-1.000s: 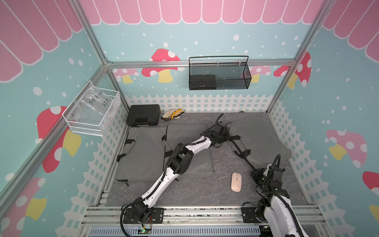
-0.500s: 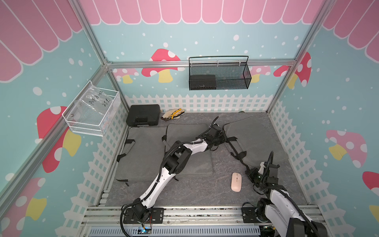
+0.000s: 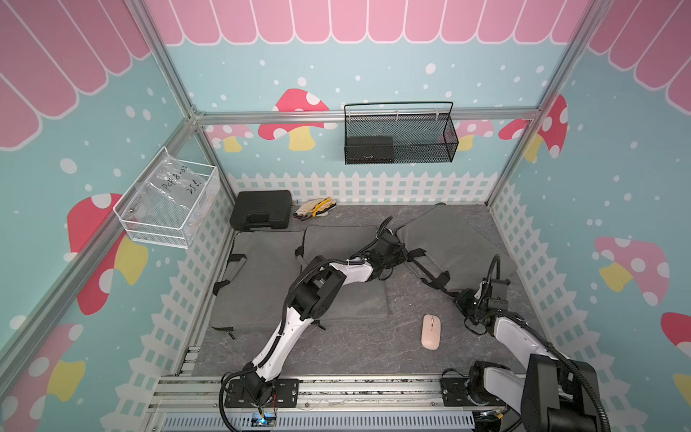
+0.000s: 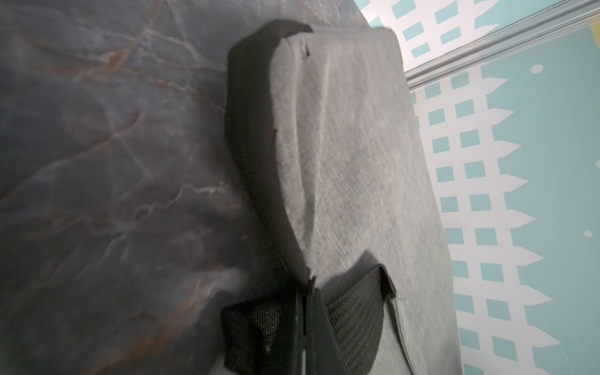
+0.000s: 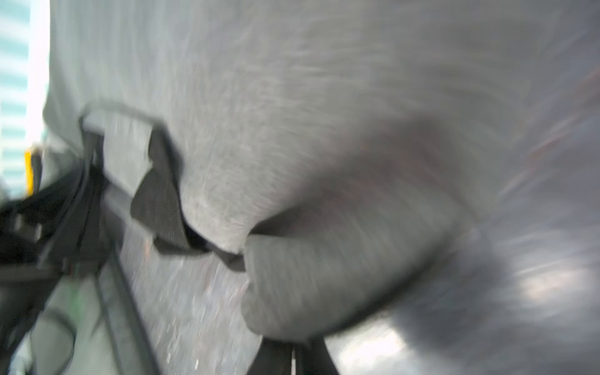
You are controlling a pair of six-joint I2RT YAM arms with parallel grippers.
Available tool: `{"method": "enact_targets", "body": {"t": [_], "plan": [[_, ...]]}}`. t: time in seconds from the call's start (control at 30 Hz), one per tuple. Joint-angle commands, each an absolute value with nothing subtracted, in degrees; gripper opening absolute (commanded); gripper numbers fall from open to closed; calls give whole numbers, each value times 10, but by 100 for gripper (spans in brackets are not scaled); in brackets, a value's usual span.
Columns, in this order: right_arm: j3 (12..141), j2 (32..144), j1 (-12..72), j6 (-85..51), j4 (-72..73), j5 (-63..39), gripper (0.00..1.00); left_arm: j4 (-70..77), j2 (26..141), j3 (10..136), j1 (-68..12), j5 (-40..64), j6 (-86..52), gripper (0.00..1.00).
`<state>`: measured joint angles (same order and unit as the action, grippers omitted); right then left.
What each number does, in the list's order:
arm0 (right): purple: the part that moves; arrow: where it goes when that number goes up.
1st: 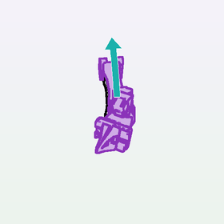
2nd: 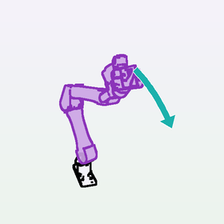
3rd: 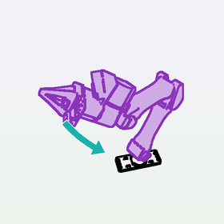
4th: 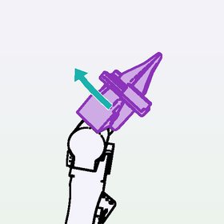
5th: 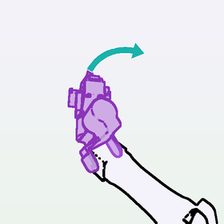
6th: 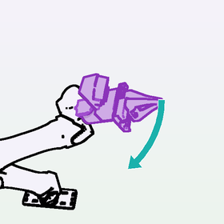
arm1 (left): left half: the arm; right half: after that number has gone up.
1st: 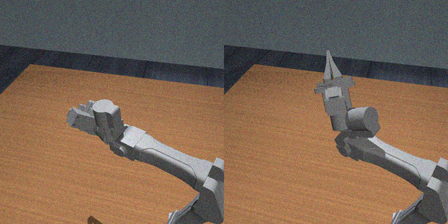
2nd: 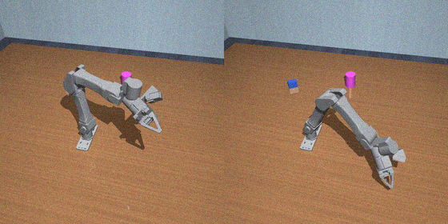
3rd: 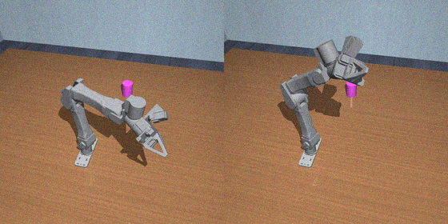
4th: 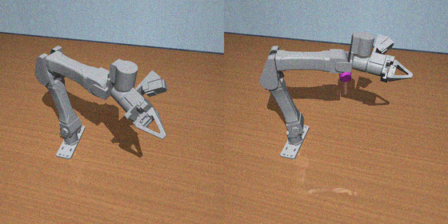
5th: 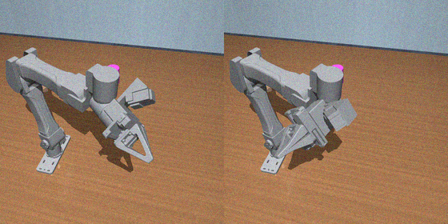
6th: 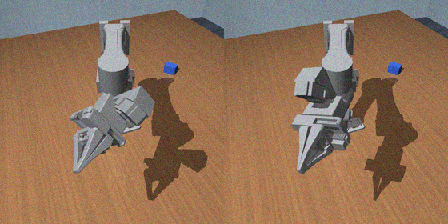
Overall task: Put the mouse into the laptop bag
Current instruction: Unzip the zipper on the zippered laptop bag.
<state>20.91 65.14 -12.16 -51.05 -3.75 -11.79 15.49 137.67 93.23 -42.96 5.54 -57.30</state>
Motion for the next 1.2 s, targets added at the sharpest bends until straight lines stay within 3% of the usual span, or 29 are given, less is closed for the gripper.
{"method": "enact_targets", "body": {"t": [0.0,0.13,0.33,0.8,0.87,0.9,1.0,1.03,1.1,1.17], "plan": [[231,669,-152,-483,-20,-60,0,204,1336,880,-453,27,-584,8],[245,700,-195,-478,-20,-76,0,199,1330,871,-455,15,-584,42],[225,700,-206,-469,-13,-108,0,159,1351,887,-432,19,-608,67],[156,620,-294,-463,-10,-158,0,71,1358,911,-418,-20,-614,70],[155,623,-294,-464,-10,-167,0,68,1369,925,-419,-6,-614,65],[154,626,-294,-467,-7,-173,0,70,1378,933,-418,4,-616,56],[149,637,-292,-465,7,-203,0,73,1392,946,-419,21,-624,14],[146,638,-288,-463,18,-215,0,75,1393,947,-418,22,-624,7],[149,640,-266,-462,26,-225,0,76,1391,947,-419,22,-622,0],[154,641,-231,-465,33,-227,0,79,1390,947,-421,19,-620,0]]}}
